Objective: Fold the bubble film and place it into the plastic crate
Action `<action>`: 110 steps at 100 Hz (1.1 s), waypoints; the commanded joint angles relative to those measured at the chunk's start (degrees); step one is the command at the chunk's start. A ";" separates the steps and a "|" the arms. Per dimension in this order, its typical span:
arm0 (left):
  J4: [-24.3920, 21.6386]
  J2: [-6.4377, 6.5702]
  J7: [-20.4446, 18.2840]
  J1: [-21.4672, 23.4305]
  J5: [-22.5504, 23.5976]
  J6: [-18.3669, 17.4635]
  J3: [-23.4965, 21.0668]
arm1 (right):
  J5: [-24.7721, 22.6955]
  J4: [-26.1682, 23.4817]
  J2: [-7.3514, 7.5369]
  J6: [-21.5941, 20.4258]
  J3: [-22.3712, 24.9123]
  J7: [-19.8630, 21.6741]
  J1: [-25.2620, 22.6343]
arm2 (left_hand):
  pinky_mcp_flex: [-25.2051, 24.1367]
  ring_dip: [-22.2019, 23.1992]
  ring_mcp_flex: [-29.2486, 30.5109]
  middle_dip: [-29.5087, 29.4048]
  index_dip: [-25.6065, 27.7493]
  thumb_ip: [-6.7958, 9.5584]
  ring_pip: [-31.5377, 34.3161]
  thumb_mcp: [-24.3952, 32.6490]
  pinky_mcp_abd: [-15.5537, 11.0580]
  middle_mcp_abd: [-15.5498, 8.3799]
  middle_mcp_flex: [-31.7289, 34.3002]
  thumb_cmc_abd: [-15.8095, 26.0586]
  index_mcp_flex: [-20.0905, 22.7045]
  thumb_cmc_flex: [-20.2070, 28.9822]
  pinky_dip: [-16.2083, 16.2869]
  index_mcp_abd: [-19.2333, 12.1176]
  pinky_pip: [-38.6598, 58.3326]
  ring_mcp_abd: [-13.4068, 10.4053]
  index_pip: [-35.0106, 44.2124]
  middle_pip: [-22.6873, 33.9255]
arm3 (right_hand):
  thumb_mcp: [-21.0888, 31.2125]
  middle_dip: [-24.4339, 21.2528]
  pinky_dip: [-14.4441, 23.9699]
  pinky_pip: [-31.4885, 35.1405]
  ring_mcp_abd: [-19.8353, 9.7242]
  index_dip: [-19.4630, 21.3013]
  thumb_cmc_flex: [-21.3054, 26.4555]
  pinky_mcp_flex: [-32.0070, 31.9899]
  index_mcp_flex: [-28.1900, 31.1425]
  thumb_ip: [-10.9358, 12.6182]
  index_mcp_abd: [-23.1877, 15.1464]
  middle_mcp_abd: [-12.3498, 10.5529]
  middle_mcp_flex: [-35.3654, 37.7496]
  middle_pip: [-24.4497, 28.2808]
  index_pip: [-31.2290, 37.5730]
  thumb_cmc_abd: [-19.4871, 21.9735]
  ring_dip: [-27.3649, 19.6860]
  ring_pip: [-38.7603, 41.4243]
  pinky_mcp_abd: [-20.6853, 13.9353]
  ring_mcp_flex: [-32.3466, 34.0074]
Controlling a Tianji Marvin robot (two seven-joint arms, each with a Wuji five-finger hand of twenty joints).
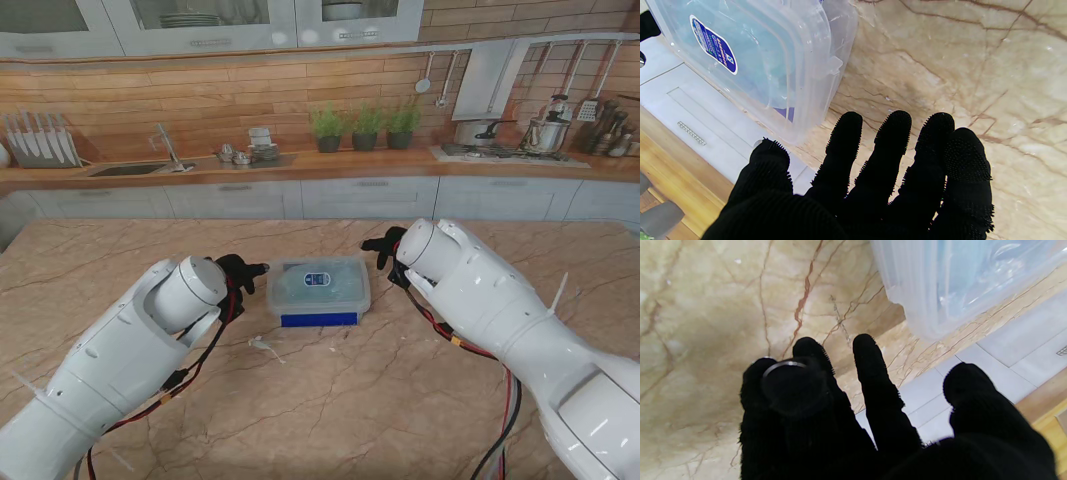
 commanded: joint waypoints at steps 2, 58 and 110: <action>-1.18 0.57 -0.17 1.90 -0.42 0.18 -0.50 | 0.40 1.32 -1.50 -1.38 -0.50 -0.64 1.21 | -0.30 0.60 0.13 0.85 1.47 1.53 1.27 -0.29 -0.38 -0.60 1.22 0.33 -1.36 -0.29 -0.04 -0.70 1.49 0.29 3.13 1.74 | 0.43 -0.65 1.16 1.98 3.10 -0.63 -0.74 -2.16 -1.54 2.03 -1.46 0.74 0.35 1.00 -1.16 0.47 0.39 -1.91 -1.84 -4.43; -10.57 1.61 -1.35 13.16 -5.66 -6.57 -8.27 | 2.82 16.96 -8.45 -11.66 -7.14 -0.13 8.45 | -2.04 0.10 -1.33 0.07 -3.95 1.62 -0.16 -0.21 -0.30 -0.36 0.56 0.44 0.88 0.72 -0.94 -0.67 -0.22 0.45 -5.85 0.06 | 1.84 -2.13 1.51 -11.02 4.93 -2.19 -2.32 -12.57 -8.92 1.67 -5.14 -1.85 -12.03 -6.70 -1.32 -0.53 2.23 -16.07 -0.60 -18.77; -12.69 1.90 -4.38 14.89 -12.09 -7.25 -7.80 | 3.96 22.03 -10.78 -17.71 -8.82 3.04 10.43 | -3.45 -0.35 -2.48 -0.47 -9.19 1.61 -1.34 -0.22 -0.34 -0.55 0.02 0.82 3.04 1.25 -1.94 -0.96 -1.59 0.10 -10.91 -1.29 | 1.84 -6.70 -0.64 -28.03 -1.31 -5.40 -2.00 -21.58 -13.19 1.15 -9.14 -8.75 -16.82 -20.02 0.56 -0.39 -10.64 -52.64 -4.22 -34.31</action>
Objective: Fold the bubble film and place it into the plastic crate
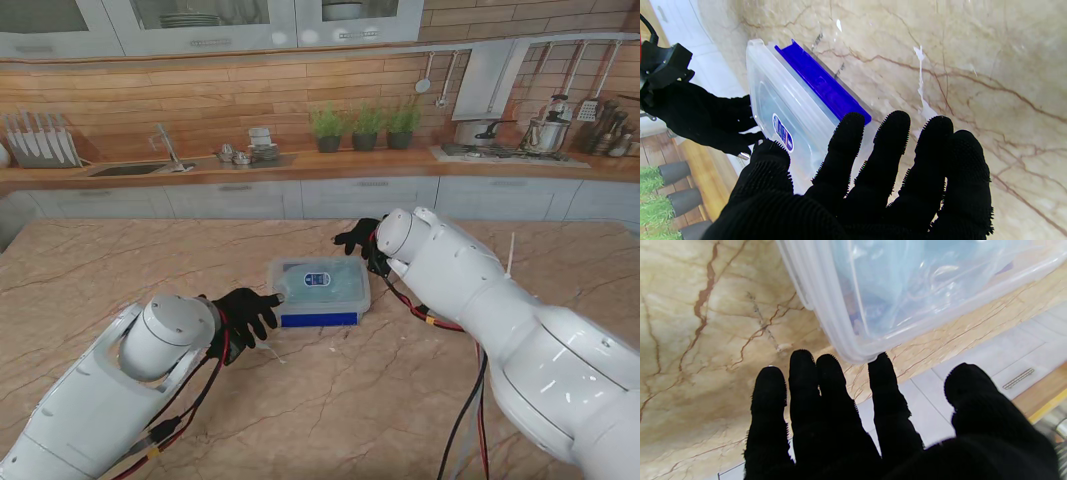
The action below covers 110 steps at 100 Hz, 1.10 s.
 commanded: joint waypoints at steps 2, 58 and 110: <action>0.19 -0.73 -0.25 0.40 -1.49 -0.72 0.45 | 0.35 0.30 -0.46 -0.85 -0.40 1.22 0.54 | -0.26 -0.35 -0.30 -0.45 -0.63 1.62 -0.21 -0.21 -0.21 0.03 0.02 0.80 1.29 1.16 -0.50 -0.95 -0.10 0.12 -1.37 -0.69 | 0.50 -0.85 -0.67 -1.28 -1.44 -0.67 -0.81 -0.93 -1.29 1.08 -3.04 -0.01 -1.33 -1.10 0.62 -0.23 -0.89 -1.18 -0.69 -2.28; 2.51 -1.20 0.03 -2.46 -1.29 1.10 4.34 | -3.32 -20.83 11.37 6.02 -1.16 9.59 -6.32 | -0.95 -0.30 -0.93 -0.41 -0.92 1.60 -0.24 -0.39 -0.70 0.01 -0.73 0.89 0.62 0.89 -0.73 -0.95 -0.08 0.05 -1.32 -0.76 | -0.51 -0.18 1.91 -1.40 1.38 -1.26 0.45 -0.01 4.84 1.34 -2.70 1.48 0.83 0.41 4.00 1.11 2.08 2.97 -0.89 -1.31; 3.84 -1.20 3.44 -4.36 9.92 1.38 9.12 | -12.59 -46.66 20.45 15.96 8.57 12.75 -22.96 | 1.47 0.46 1.14 0.31 0.69 1.73 1.81 -0.98 -0.96 -1.15 0.42 -3.42 -0.17 -6.42 0.54 -1.93 2.47 -0.58 2.35 1.05 | -1.26 -0.06 2.60 0.81 2.07 -1.04 4.55 1.20 7.88 1.48 -2.44 1.17 4.23 1.05 4.97 2.67 2.94 5.21 -0.77 0.78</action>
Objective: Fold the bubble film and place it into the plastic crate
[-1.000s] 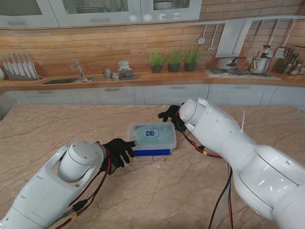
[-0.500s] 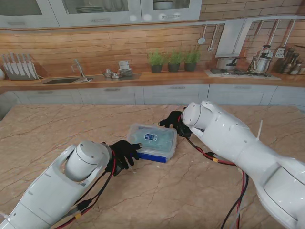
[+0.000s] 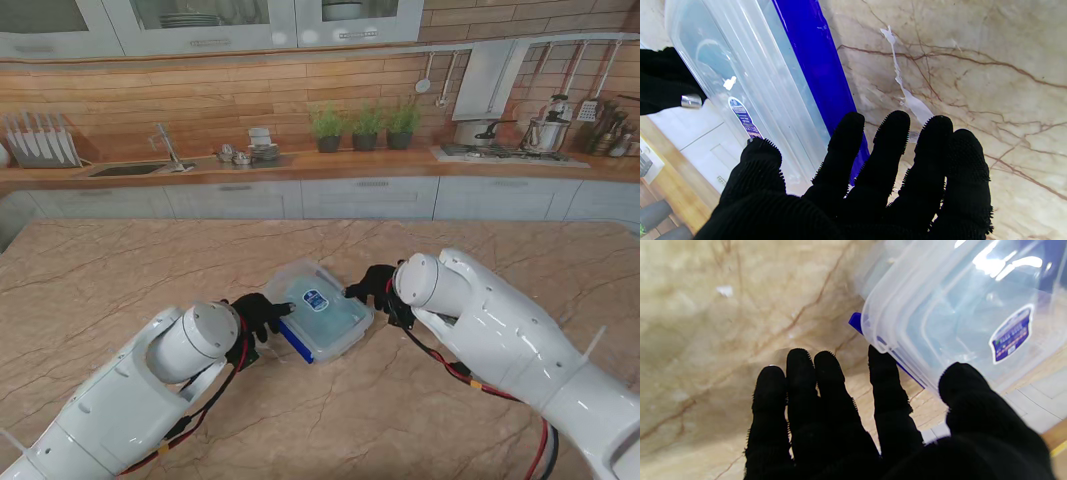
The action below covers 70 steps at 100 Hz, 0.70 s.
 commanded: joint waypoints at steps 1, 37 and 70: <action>0.28 -0.42 -0.20 -0.14 -0.41 -0.21 0.20 | -0.27 -1.45 0.45 0.52 -0.19 0.53 -2.20 | 0.71 0.47 1.19 0.32 0.69 1.76 1.21 -0.87 -0.51 -1.03 0.54 -2.23 -0.21 -2.11 1.12 -1.90 2.44 -0.48 1.99 1.07 | -1.08 0.40 1.18 2.41 0.35 -0.48 2.14 0.35 2.70 1.47 -1.39 0.50 1.61 0.91 0.88 2.45 0.73 1.05 -0.20 1.00; 2.84 -1.88 3.72 -2.04 2.98 -1.12 5.30 | -7.40 -13.38 2.39 1.93 7.84 -0.48 -14.34 | 3.01 1.58 4.74 2.37 4.22 2.75 4.57 1.54 -1.37 -2.75 4.12 -3.63 0.15 3.34 2.59 -2.42 5.13 -1.27 9.89 5.62 | -3.06 0.30 0.95 2.86 0.78 -0.58 1.87 0.71 2.23 1.47 -0.78 0.63 2.51 0.65 0.53 1.78 0.64 1.10 0.11 1.36; 3.50 -2.84 7.26 -1.64 5.89 -1.27 6.87 | -5.39 -17.78 0.93 6.17 15.42 -6.70 -20.39 | 4.02 1.17 6.51 4.85 0.54 1.43 5.28 21.97 -2.57 -4.77 6.09 -17.91 -1.98 2.14 2.36 -4.75 5.44 -3.45 17.75 8.63 | -1.53 2.30 0.84 7.96 4.56 -1.70 -0.94 5.63 -1.12 1.80 6.52 3.79 4.97 5.67 -4.61 0.10 3.75 8.91 2.05 7.40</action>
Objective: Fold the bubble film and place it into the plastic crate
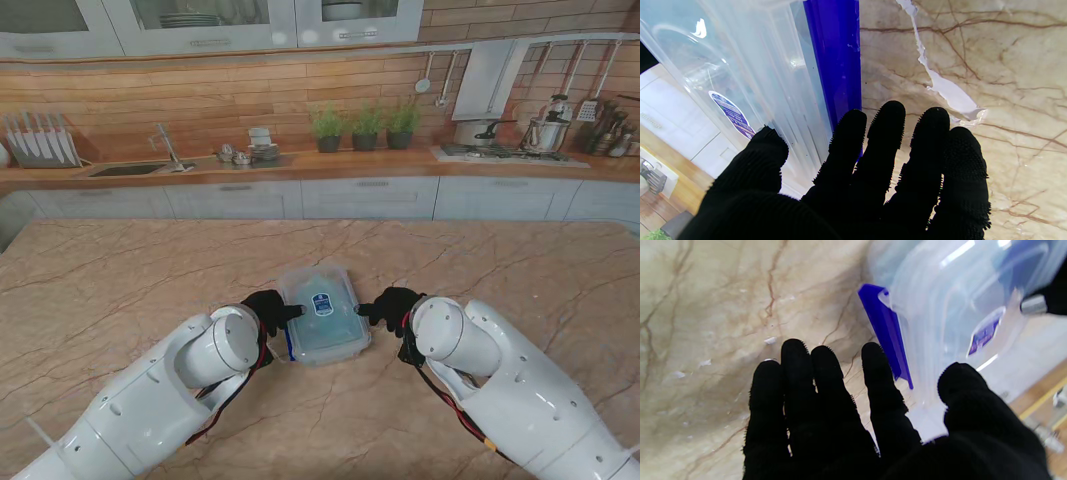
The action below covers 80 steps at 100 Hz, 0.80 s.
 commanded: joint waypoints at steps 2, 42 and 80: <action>0.32 -0.64 0.15 0.95 0.25 0.07 0.52 | 0.83 0.34 -0.93 1.42 -0.02 1.09 0.49 | 0.23 0.63 1.36 1.15 -0.67 0.14 1.24 7.55 -0.78 -1.16 1.90 -8.52 -2.05 4.62 0.96 -6.94 2.55 -0.62 3.79 2.76 | 0.41 1.13 0.75 3.65 2.72 -0.77 -2.02 1.88 -1.29 1.93 2.50 3.11 1.14 2.99 -2.37 -0.59 1.60 3.80 0.07 2.99; 0.89 -0.85 0.42 1.10 0.01 0.21 1.26 | 19.76 7.48 -7.48 10.77 0.84 -9.82 4.49 | 1.52 0.52 3.37 1.43 -1.30 -0.22 1.85 9.59 -0.33 -0.67 4.83 -6.69 0.38 3.40 0.80 -6.00 2.75 -0.23 5.51 3.71 | 2.92 -0.09 -10.61 1.03 6.02 -1.17 -3.46 9.73 -6.73 1.07 9.66 8.38 -2.46 0.48 -10.98 -2.65 -7.80 -4.86 5.49 8.79; 2.32 -1.01 0.57 1.05 -0.65 -0.31 1.14 | 32.70 15.74 -13.85 13.82 1.17 -17.52 7.40 | 1.48 0.27 3.38 1.01 -2.51 -0.58 1.57 12.97 -0.48 -0.99 5.00 -9.68 -0.20 5.76 0.71 -6.51 2.67 -0.64 6.57 3.31 | 2.63 -2.66 -11.85 -6.69 11.18 2.81 -3.62 2.19 -24.83 0.96 -0.53 2.92 -23.45 -6.26 -12.28 -2.28 -8.27 -9.11 12.41 -5.19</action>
